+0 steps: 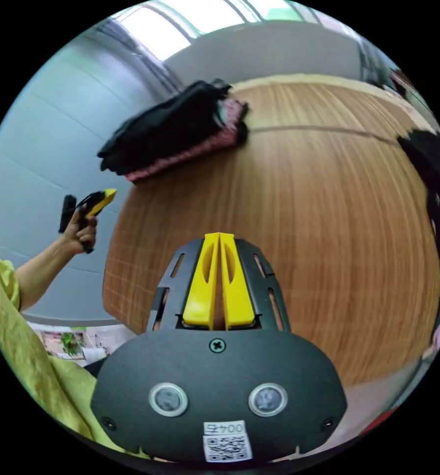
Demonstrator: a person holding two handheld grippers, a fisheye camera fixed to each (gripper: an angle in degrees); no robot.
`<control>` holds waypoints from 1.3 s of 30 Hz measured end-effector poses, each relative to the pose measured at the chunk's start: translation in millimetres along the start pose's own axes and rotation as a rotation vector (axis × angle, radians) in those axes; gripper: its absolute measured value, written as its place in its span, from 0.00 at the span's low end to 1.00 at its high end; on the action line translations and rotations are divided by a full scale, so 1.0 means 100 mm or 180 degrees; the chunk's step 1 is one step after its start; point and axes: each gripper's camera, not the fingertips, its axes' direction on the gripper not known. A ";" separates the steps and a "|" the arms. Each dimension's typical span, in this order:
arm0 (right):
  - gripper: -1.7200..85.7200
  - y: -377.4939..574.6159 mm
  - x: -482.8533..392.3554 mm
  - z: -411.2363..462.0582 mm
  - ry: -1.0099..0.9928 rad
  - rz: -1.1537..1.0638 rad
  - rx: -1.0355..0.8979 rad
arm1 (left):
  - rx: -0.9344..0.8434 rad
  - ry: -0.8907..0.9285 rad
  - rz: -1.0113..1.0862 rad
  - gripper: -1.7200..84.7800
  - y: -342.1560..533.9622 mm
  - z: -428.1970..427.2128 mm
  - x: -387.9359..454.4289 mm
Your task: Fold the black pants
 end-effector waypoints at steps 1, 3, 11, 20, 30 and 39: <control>0.02 0.42 0.21 -0.20 0.0175 0.0298 -0.0189 | -0.0223 -0.0071 -0.0296 0.02 0.52 0.06 -0.08; 0.01 0.94 0.46 -0.58 0.0285 0.0708 -0.0326 | -0.0395 -0.0180 -0.0754 0.02 1.21 0.04 -0.12; 0.01 1.39 0.48 -1.75 -0.0285 0.1033 -0.0259 | -0.0661 -0.0071 -0.0755 0.02 1.97 0.01 0.69; 0.01 0.82 -0.79 -2.74 -0.0921 -0.0045 0.0506 | -0.0594 0.0397 0.0413 0.02 1.57 0.26 2.03; 0.04 1.30 -1.19 -3.89 -0.0306 -0.0082 0.1503 | -0.0433 0.1795 0.0556 0.02 1.81 0.53 2.32; 0.15 1.23 -1.28 -4.55 -0.1001 -0.0603 0.1941 | 0.0189 0.2284 0.0450 0.02 1.94 0.47 2.48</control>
